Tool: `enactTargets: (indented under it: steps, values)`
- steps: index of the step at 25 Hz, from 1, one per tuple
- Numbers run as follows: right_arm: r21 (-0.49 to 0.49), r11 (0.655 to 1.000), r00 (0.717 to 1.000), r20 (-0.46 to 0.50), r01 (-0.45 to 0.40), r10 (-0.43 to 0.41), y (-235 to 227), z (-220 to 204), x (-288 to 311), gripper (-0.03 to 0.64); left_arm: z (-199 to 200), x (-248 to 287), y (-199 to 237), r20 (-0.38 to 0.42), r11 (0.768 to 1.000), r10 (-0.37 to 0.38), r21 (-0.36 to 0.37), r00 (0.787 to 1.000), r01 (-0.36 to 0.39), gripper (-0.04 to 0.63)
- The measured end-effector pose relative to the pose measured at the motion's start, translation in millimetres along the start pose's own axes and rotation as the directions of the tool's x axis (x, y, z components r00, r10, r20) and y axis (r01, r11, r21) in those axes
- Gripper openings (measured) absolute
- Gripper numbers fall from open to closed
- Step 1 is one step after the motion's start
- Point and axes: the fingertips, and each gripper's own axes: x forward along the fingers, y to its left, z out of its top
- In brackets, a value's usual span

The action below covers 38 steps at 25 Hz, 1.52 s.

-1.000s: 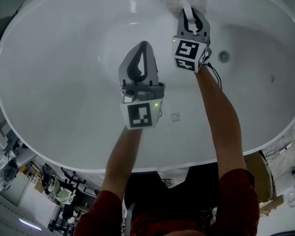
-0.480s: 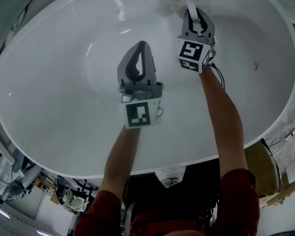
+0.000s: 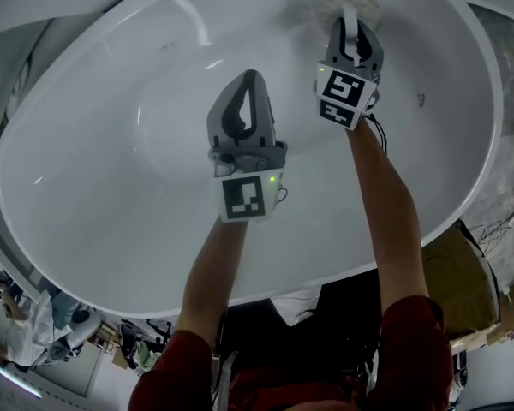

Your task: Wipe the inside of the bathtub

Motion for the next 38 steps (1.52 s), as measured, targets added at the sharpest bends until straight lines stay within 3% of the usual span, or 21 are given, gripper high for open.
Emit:
enactTargets:
  steps: [10, 20, 29, 34, 38]
  values:
    - [0.045, 0.998, 0.999, -0.036, 0.032, -0.030, -15, -5, -8, 0.092, 7, -9, -3, 0.003, 1.000, 0.005, -0.010, 1.000, -0.005, 0.015]
    - [0.077, 0.996, 0.998, -0.048, 0.034, -0.030, 8, 20, -56, 0.092, 38, -50, 40, 0.028, 0.998, 0.053, -0.036, 0.998, -0.052, 0.015]
    - [0.013, 0.992, 0.989, 0.083, -0.127, 0.126, 133, 111, -136, 0.092, 81, -124, 135, 0.074, 0.983, 0.174, -0.070, 0.982, -0.169, 0.015]
    - [0.071, 0.969, 0.964, 0.136, -0.238, 0.227, 203, 170, -187, 0.092, 105, -172, 196, 0.091, 0.964, 0.264, -0.072, 0.960, -0.258, 0.015]
    - [0.045, 0.948, 0.934, 0.186, -0.317, 0.303, 264, 208, -232, 0.092, 116, -215, 248, 0.089, 0.934, 0.353, -0.088, 0.932, -0.345, 0.015]
